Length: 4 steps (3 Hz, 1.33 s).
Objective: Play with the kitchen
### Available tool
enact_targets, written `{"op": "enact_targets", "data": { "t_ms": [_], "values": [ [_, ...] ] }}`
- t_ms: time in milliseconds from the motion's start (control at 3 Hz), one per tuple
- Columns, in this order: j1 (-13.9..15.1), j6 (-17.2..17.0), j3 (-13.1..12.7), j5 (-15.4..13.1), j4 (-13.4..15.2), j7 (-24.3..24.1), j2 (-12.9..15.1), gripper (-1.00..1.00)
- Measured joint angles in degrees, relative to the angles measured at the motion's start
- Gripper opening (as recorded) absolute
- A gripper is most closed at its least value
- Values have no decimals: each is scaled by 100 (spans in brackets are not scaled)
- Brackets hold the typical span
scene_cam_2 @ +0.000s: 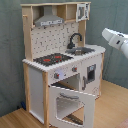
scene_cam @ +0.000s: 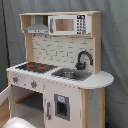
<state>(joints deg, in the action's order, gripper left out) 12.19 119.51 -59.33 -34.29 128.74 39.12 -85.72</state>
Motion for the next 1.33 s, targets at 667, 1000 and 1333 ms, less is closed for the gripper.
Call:
{"op": "enact_targets", "data": {
  "t_ms": [667,1000,1333],
  "values": [
    [713,-516,-94,0,-579,-804,2,100],
    [946,-794,-38,-43,-719,-1327,2,100],
    [1116,-907,125,-140,-737,-1992,5,100]
  ]
}}
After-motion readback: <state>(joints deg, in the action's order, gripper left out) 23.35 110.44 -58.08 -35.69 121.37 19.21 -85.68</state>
